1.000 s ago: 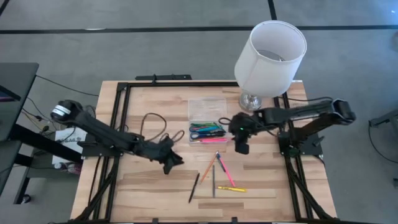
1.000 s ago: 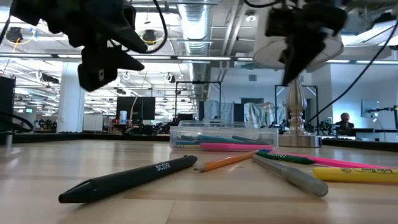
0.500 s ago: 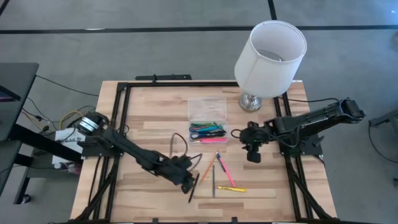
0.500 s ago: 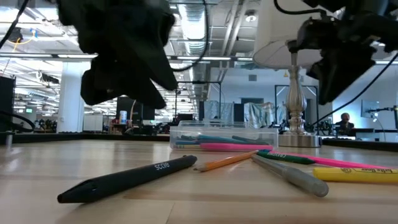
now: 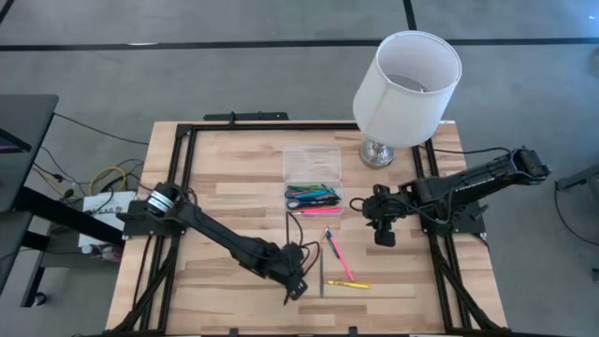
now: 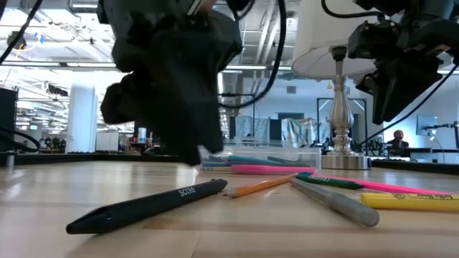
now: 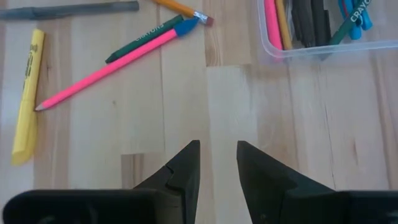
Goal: Pick & place school supplies into a supply box
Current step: Put the black ballpen into the transparent supply box
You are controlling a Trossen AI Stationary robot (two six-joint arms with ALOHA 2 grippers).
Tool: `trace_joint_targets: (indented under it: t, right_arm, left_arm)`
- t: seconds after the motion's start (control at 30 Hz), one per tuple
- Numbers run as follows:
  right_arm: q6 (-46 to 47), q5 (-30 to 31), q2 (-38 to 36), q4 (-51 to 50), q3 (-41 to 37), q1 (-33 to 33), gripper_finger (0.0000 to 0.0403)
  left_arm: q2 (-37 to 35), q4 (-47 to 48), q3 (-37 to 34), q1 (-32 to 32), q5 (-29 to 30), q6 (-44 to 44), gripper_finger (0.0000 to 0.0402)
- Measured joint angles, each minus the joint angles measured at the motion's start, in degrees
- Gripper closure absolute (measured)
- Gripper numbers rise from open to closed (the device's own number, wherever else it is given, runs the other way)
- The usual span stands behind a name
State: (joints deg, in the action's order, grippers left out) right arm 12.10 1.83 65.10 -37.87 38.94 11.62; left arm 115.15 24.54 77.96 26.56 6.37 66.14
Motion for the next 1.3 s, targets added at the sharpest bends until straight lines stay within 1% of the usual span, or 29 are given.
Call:
trace_joint_targets:
  t: [0.17,0.27,0.43,0.73,1.0,1.13,1.2,1.3]
  right_arm:
    - [-0.1,0.0,0.0,-0.2,0.0,0.0,0.0305]
    - [-0.1,0.0,0.0,-0.3,0.0,0.0,0.0305]
    - [-0.1,0.0,0.0,-0.2,0.0,0.0,0.0305]
    - [-0.1,1.2,0.0,0.2,0.0,0.0,0.0305]
    - [-0.1,1.3,0.0,0.4,0.0,-0.2,0.0305]
    - [-0.1,1.3,0.0,0.4,0.0,-0.2,0.0305]
    - [-0.1,1.3,0.0,0.4,0.1,-0.2,0.0305]
    - [-0.1,1.3,0.0,0.4,0.1,-0.2,0.0305]
  left_arm:
    - [2.4,0.4,1.2,0.1,-2.7,1.9,0.0276]
    - [3.0,0.4,1.4,0.1,-3.3,3.0,0.0276]
    - [3.1,3.6,1.4,0.1,-4.3,4.5,0.0276]
    - [3.0,6.2,1.5,0.1,-4.9,2.2,0.0276]
    - [2.7,17.4,1.7,0.0,-4.5,-2.0,0.0276]
    - [2.7,20.8,1.6,-0.1,-4.2,-3.1,0.0276]
    - [2.8,21.0,1.5,-0.5,-5.4,-2.0,0.0276]
    - [2.8,21.0,1.5,-1.5,-8.9,2.3,0.0276]
